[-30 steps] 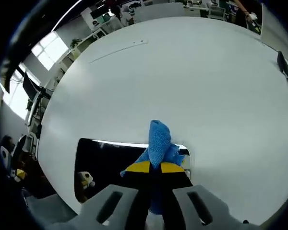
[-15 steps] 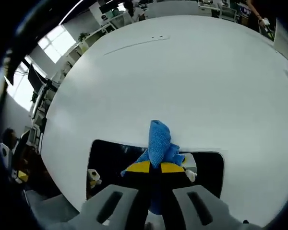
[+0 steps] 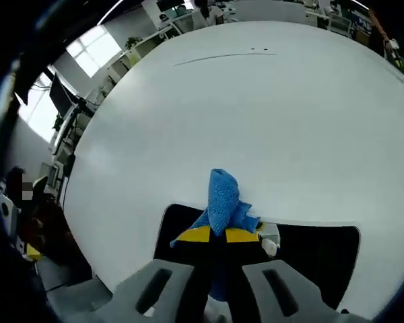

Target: Wipe the mirror surface with the cleaning cloth until all visible marks leave the cleaned area.

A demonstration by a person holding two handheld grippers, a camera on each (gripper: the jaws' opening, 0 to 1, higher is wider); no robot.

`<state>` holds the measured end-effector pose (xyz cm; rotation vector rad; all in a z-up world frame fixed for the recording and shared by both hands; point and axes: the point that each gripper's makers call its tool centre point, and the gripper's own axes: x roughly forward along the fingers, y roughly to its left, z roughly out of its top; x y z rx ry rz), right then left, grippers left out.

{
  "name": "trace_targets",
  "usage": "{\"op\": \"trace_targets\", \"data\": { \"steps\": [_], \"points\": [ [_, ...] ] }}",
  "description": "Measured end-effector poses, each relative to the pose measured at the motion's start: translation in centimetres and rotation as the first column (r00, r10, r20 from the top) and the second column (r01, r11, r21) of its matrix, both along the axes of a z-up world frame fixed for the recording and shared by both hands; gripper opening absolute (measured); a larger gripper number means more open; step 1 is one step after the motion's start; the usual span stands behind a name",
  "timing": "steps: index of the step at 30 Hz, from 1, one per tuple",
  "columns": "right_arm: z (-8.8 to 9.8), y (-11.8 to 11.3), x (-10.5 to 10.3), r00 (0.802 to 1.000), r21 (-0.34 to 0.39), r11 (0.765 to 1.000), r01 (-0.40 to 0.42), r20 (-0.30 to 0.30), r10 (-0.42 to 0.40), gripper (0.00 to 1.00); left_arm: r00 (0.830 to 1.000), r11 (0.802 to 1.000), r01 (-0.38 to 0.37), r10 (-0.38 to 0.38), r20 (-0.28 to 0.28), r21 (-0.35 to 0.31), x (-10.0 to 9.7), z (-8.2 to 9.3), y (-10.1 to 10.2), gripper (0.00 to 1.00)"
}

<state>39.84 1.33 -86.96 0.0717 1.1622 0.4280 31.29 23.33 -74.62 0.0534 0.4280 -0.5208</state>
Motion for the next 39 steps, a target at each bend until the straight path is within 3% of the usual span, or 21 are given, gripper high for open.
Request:
{"op": "trace_targets", "data": {
  "steps": [14,22,39],
  "points": [
    [0.3,5.1,-0.9,0.997,0.023,0.997,-0.080,-0.002,0.080,0.00,1.000,1.000,-0.006,0.006,0.002,-0.011,-0.1,0.4,0.3,0.99],
    [0.1,4.7,-0.9,0.998,0.023,0.997,-0.070,-0.002,0.070,0.00,1.000,1.000,-0.022,0.022,0.004,-0.013,-0.2,0.3,1.0,0.99],
    [0.1,4.0,-3.9,0.997,0.043,0.997,-0.071,-0.015,0.072,0.00,1.000,0.999,-0.026,0.027,0.013,-0.018,-0.2,0.8,0.3,0.99]
  ]
}}
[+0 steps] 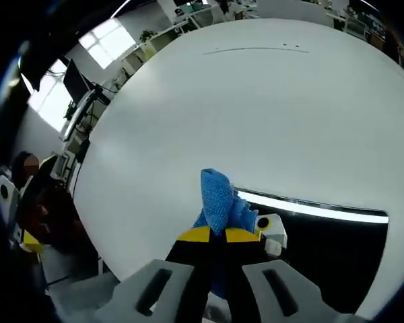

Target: Wipe the mirror surface with the cleaning cloth until all visible marks leave the cleaned area.

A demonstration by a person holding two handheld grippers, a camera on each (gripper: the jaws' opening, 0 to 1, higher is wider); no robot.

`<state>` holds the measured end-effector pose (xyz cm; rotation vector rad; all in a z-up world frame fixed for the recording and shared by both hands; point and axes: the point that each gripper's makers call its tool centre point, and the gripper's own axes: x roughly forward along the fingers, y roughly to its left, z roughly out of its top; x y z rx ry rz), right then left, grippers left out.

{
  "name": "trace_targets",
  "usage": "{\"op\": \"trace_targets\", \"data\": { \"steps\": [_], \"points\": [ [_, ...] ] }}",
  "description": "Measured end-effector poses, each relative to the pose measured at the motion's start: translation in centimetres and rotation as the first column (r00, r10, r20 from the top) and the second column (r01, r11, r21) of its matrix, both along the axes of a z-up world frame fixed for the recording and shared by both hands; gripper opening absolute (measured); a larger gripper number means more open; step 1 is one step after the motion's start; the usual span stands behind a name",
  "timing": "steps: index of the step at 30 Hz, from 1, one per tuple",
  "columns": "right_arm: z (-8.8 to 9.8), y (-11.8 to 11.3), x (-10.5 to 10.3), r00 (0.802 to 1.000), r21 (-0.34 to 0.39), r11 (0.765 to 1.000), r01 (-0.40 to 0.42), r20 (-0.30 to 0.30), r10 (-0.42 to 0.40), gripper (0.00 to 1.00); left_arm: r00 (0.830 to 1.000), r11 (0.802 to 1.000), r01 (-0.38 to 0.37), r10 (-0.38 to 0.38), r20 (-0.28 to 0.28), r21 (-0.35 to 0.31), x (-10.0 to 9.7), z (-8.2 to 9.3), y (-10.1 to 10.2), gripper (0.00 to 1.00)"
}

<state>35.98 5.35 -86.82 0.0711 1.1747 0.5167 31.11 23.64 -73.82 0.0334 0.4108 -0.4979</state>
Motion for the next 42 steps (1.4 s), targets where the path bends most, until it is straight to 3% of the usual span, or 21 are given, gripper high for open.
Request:
{"op": "trace_targets", "data": {
  "steps": [7,26,42],
  "points": [
    [0.1,0.1,-1.3,1.000,-0.004,1.000,-0.019,-0.022,0.019,0.00,1.000,1.000,-0.017,0.017,0.010,0.000,0.4,0.0,0.2,0.99],
    [0.1,0.0,-1.3,0.999,0.001,0.999,-0.052,-0.009,0.052,0.00,1.000,1.000,-0.021,0.021,-0.003,-0.018,0.8,0.2,0.3,0.99],
    [0.1,-1.7,-1.3,0.999,0.002,0.999,-0.040,0.003,0.040,0.00,0.999,1.000,-0.015,0.016,0.040,-0.025,1.4,1.3,0.0,0.99]
  ]
}}
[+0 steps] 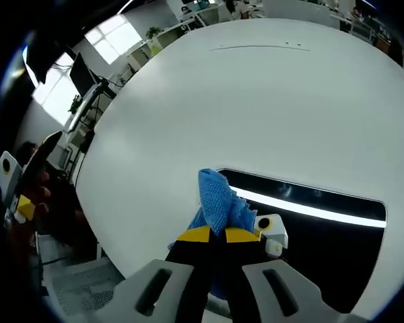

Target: Wipe the mirror surface with the cleaning cloth until all visible marks leave the cleaned area.

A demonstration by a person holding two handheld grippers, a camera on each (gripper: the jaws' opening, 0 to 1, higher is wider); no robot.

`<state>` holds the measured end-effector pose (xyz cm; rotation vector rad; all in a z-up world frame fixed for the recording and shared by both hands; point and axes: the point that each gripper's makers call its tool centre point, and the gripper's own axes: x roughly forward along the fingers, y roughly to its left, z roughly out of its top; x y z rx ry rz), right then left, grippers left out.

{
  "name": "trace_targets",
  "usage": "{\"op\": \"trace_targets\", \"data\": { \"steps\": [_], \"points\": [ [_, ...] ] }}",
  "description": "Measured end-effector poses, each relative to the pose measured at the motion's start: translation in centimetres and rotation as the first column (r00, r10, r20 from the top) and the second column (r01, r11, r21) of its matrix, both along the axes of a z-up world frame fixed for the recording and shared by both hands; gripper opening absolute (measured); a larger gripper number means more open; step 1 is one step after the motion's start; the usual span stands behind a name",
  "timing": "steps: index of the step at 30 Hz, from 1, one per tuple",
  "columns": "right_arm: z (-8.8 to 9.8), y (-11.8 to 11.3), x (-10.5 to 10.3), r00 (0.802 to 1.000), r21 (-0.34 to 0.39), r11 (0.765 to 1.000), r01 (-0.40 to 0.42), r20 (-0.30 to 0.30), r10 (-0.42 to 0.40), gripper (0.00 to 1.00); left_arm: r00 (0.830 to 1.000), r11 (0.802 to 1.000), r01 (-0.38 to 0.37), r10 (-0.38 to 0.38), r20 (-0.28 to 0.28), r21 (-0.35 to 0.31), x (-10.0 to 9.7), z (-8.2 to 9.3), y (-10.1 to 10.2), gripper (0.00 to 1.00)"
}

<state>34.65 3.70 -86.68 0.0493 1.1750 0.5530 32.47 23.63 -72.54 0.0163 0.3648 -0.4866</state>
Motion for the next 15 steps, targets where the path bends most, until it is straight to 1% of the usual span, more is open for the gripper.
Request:
{"op": "trace_targets", "data": {
  "steps": [15],
  "points": [
    [0.0,-2.2,-0.3,1.000,0.008,1.000,0.019,-0.010,-0.019,0.00,1.000,1.000,0.000,0.000,0.008,0.002,-0.1,0.2,-0.2,0.98]
  ]
}}
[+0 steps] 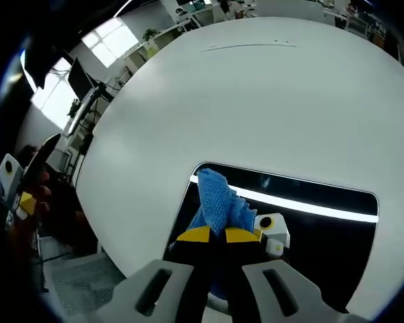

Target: Wipe the mirror surface with the cleaning cloth until all visible marks leave the cleaned area.

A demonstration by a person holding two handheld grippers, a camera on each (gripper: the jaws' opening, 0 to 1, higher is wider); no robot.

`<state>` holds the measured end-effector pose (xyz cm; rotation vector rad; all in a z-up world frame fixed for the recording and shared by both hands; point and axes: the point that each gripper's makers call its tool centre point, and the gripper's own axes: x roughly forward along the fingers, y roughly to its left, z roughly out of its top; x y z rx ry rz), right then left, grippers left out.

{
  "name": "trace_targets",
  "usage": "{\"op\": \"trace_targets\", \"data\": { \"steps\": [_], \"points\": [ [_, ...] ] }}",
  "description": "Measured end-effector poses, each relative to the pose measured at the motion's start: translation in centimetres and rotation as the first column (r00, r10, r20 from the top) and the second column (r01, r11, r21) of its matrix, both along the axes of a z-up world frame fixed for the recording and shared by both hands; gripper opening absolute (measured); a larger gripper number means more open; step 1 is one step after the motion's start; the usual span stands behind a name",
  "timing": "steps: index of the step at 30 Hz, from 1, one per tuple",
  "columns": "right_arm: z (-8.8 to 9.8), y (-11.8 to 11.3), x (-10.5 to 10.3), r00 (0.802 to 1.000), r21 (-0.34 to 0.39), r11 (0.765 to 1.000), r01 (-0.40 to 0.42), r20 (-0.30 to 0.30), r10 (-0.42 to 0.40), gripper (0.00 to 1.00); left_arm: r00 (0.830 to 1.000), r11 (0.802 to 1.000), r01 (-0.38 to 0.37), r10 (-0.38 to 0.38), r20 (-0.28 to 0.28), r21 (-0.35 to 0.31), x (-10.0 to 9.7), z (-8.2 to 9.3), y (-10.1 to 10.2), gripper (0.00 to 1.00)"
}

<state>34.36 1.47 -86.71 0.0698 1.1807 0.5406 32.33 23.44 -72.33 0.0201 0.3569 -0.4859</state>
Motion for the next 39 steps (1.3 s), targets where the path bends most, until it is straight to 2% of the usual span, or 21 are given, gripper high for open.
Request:
{"op": "trace_targets", "data": {
  "steps": [29,39],
  "points": [
    [-0.1,-5.3,-0.3,0.999,-0.009,0.999,0.044,-0.010,-0.045,0.00,1.000,1.000,0.004,-0.004,0.003,-0.013,0.3,0.0,-1.5,0.97],
    [-0.1,-6.3,-0.3,0.999,-0.013,0.999,0.051,-0.006,-0.051,0.00,1.000,1.000,0.014,-0.014,-0.001,-0.011,0.0,-0.1,-1.9,0.97]
  ]
}}
